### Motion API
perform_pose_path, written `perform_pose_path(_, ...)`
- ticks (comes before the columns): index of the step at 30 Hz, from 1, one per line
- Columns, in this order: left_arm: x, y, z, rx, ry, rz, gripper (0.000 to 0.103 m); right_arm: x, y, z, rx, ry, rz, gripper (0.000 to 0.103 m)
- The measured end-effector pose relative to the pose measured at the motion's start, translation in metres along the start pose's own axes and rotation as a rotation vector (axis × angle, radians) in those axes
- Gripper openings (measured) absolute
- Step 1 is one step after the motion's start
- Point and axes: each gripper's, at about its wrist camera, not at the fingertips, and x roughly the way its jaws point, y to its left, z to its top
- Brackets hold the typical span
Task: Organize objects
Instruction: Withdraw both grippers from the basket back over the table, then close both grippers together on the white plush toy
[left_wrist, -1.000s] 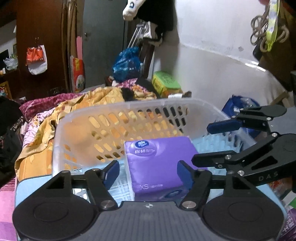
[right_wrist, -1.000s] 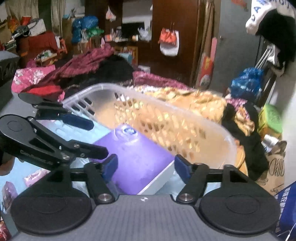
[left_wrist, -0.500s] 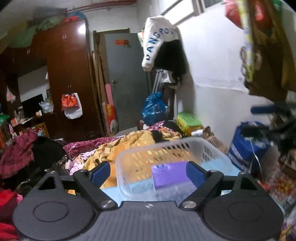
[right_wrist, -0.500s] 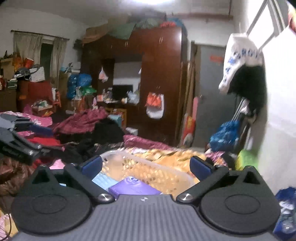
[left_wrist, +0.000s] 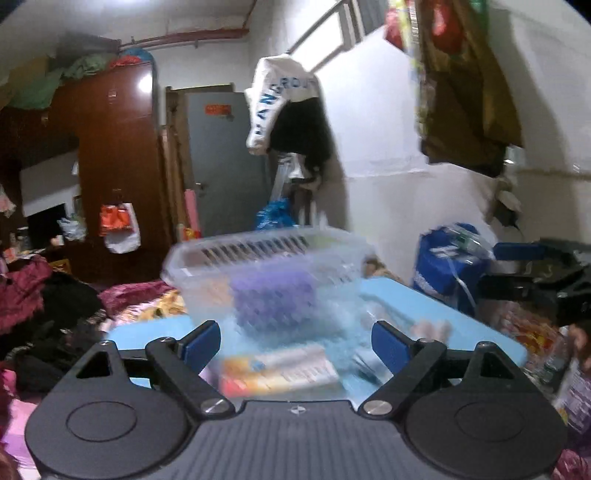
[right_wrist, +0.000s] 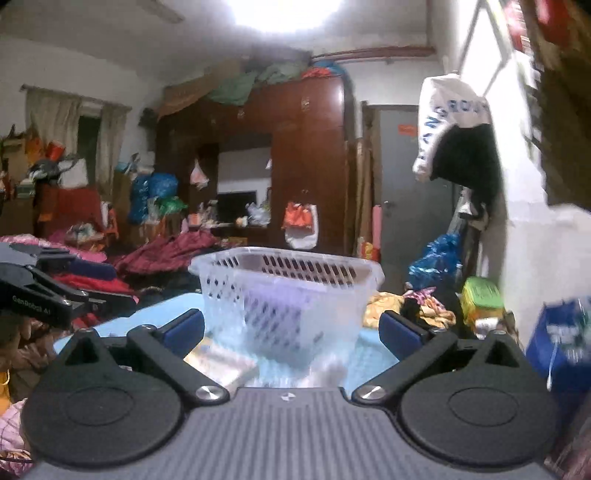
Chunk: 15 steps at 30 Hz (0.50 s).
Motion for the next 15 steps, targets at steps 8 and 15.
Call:
perform_pose_path(8, 0.03, -0.04, -0.058, -0.074, -0.012, -0.119, 0.091, 0.007, -0.017, -0.047, 0.066, -0.02, -0.04, 0.097)
perform_pose_path(15, 0.05, -0.054, -0.065, -0.102, -0.053, -0.121, 0.089, 0.038, -0.035, -0.066, 0.142, 0.059, -0.015, 0.067)
